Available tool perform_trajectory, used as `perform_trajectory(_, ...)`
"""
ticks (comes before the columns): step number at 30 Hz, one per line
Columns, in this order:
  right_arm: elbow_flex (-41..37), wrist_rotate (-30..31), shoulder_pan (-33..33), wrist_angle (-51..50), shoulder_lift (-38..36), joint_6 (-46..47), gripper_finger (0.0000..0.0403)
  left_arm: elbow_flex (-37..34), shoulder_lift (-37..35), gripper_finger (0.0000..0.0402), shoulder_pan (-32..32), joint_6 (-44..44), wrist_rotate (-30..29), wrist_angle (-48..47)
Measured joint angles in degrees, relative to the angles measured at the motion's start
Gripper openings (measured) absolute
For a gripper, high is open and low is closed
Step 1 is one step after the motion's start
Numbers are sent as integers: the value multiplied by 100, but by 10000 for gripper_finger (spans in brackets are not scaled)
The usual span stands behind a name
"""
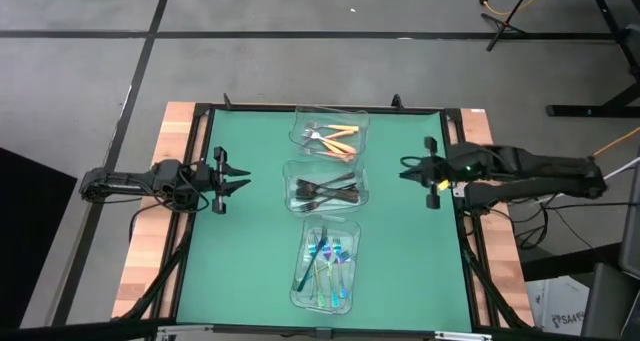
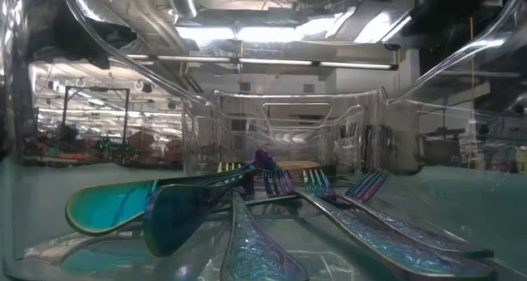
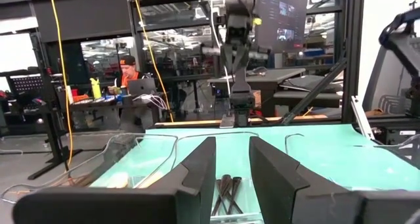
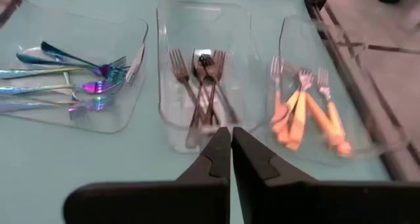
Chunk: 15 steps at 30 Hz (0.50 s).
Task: Sort silverware by color (type)
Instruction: Return to Home Position
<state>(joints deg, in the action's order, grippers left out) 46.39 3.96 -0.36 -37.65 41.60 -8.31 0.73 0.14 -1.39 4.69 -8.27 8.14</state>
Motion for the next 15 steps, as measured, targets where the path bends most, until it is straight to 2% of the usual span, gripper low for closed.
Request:
perform_trajectory(7,-1598,-2,-4,620,-1911,566,5,0,0,86,0,0,0,0)
perform_trajectory(11,-2040,-2,-4,853,-2904,658,5,0,0,86,0,0,0,0)
perform_trajectory(15,-2160,-62,-4,1234,-3653,684,5,0,0,86,0,0,0,2)
